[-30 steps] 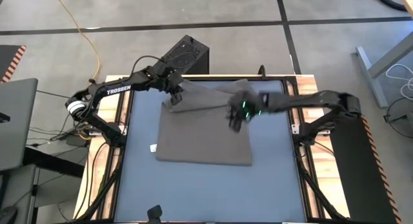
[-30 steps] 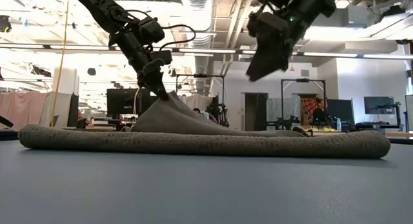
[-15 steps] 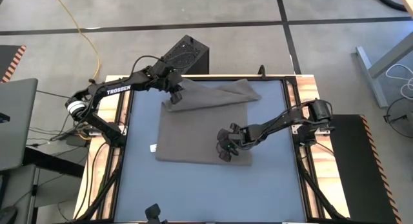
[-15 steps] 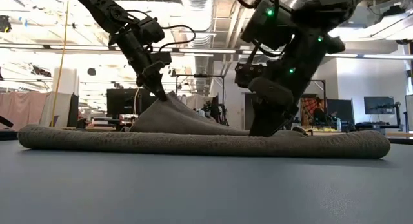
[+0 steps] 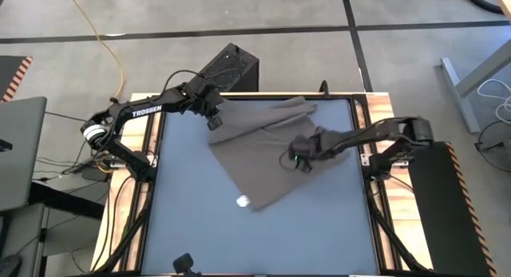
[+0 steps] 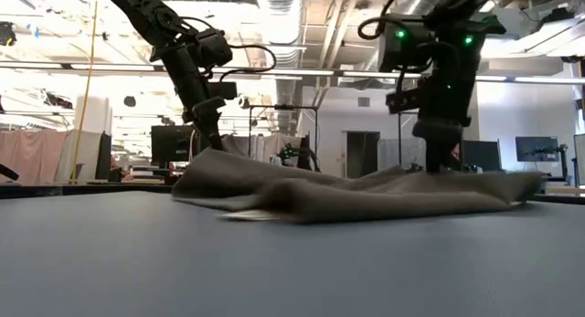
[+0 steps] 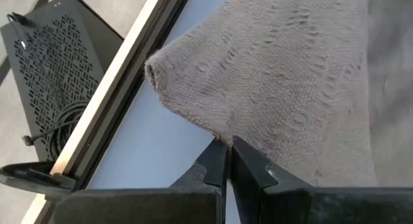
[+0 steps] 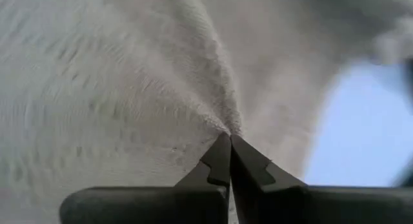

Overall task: Roll towel into tight, uniform cylinder
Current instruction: Fold the gray towel

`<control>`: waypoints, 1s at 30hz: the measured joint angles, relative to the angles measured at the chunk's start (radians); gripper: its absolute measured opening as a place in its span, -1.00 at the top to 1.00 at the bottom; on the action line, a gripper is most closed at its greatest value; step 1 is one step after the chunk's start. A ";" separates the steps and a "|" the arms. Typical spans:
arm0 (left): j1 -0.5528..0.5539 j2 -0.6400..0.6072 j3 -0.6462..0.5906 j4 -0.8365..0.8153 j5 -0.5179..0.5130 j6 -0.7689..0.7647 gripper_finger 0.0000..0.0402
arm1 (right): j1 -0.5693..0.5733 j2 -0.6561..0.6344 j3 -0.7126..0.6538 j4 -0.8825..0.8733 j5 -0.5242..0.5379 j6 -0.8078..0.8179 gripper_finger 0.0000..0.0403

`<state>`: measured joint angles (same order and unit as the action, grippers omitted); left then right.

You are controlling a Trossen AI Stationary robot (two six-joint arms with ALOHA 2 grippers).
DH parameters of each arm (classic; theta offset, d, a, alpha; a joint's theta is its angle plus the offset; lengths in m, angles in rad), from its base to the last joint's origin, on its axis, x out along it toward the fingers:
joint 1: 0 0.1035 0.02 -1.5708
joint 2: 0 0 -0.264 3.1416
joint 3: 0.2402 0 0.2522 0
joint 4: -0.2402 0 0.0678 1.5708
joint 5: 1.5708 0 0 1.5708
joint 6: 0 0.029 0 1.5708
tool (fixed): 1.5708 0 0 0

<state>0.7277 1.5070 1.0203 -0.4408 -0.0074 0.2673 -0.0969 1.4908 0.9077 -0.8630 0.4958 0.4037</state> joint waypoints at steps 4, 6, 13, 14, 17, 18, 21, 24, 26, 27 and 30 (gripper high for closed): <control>-0.004 0.000 0.000 -0.028 0.001 -0.005 1.00 | -0.104 -0.104 0.032 -0.010 0.016 -0.070 0.90; -0.009 0.000 0.000 -0.047 0.002 -0.010 1.00 | -0.124 -0.151 0.058 -0.005 0.010 -0.098 0.91; -0.032 0.000 0.000 -0.074 -0.002 -0.005 1.00 | -0.030 -0.244 0.082 0.212 -0.046 -0.116 0.86; -0.032 0.000 0.000 -0.073 -0.005 -0.003 1.00 | -0.008 -0.234 0.082 0.236 -0.059 -0.116 0.86; -0.033 0.000 0.000 -0.074 -0.005 -0.007 1.00 | 0.049 -0.178 0.082 0.255 -0.052 -0.117 0.86; -0.033 0.000 0.000 -0.079 -0.005 -0.008 1.00 | 0.059 -0.155 0.082 0.254 -0.036 -0.117 0.87; -0.034 0.000 -0.002 -0.122 -0.005 -0.018 1.00 | 0.059 -0.079 0.082 0.242 -0.001 -0.117 0.89; -0.042 0.000 -0.037 -0.148 -0.005 -0.043 1.00 | 0.021 -0.004 0.081 0.225 0.019 -0.121 0.90; -0.044 0.000 -0.077 -0.155 -0.005 -0.053 1.00 | -0.018 0.037 0.081 0.196 0.053 -0.133 0.89; -0.045 0.000 -0.098 -0.150 -0.005 -0.068 1.00 | -0.041 0.056 0.081 0.182 0.067 -0.140 0.88; -0.044 0.000 -0.167 -0.113 -0.006 -0.132 1.00 | -0.103 0.084 0.080 0.164 0.069 -0.160 0.82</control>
<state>0.6838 1.5066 0.8532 -0.5533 -0.0139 0.1350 -0.1998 1.5751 0.9882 -0.6989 0.5646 0.2434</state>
